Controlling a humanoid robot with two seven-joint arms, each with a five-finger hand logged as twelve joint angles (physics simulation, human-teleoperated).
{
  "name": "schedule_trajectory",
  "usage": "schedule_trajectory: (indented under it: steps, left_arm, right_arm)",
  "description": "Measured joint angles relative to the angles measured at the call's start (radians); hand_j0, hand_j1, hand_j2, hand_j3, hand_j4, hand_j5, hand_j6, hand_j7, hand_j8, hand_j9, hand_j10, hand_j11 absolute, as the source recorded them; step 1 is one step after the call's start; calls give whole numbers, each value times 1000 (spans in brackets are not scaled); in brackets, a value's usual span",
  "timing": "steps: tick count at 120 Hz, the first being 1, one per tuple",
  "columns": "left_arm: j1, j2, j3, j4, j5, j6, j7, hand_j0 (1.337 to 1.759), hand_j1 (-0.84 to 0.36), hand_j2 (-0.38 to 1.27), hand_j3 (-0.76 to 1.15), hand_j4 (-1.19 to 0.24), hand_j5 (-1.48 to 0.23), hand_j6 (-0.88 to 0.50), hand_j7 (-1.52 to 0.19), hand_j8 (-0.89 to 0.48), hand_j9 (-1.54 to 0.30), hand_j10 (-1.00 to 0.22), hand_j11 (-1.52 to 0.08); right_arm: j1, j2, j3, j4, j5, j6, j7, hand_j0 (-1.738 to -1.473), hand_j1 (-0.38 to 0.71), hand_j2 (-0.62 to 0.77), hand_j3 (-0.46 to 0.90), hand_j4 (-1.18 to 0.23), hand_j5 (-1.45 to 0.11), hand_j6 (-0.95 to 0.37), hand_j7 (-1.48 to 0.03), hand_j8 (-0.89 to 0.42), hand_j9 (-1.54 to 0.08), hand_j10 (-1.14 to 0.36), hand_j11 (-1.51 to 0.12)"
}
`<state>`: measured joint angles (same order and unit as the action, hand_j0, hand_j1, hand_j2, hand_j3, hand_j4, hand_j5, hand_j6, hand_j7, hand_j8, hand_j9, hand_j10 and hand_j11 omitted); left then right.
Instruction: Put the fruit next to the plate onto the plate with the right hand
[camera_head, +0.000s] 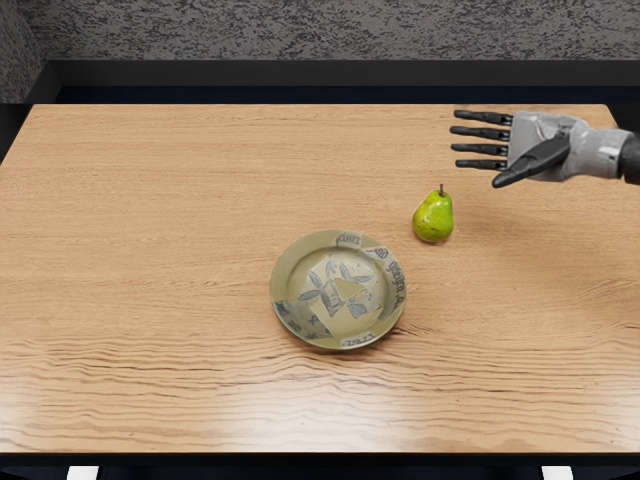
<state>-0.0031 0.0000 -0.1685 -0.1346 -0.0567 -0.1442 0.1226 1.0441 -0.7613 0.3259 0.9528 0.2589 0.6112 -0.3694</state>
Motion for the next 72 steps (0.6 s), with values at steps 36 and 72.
schedule_trajectory:
  steps: [36, 72]
  left_arm:
    - [0, 0, 0, 0, 0, 0, 0, 1658, 348, 0, 0, -1, -1, -1, -1, -1, -1, -1, -1]
    - [0, 0, 0, 0, 0, 0, 0, 1658, 348, 0, 0, -1, -1, -1, -1, -1, -1, -1, -1]
  right_arm:
    - [6, 72, 32, -126, -156, 0, 101, -1658, -349, 1, 0, 0, 0, 3, 0, 2, 0, 2, 0]
    - [-20, 159, 63, -201, -525, 0, 330, -1658, -349, 1, 0, 0, 0, 1, 0, 1, 0, 1, 0]
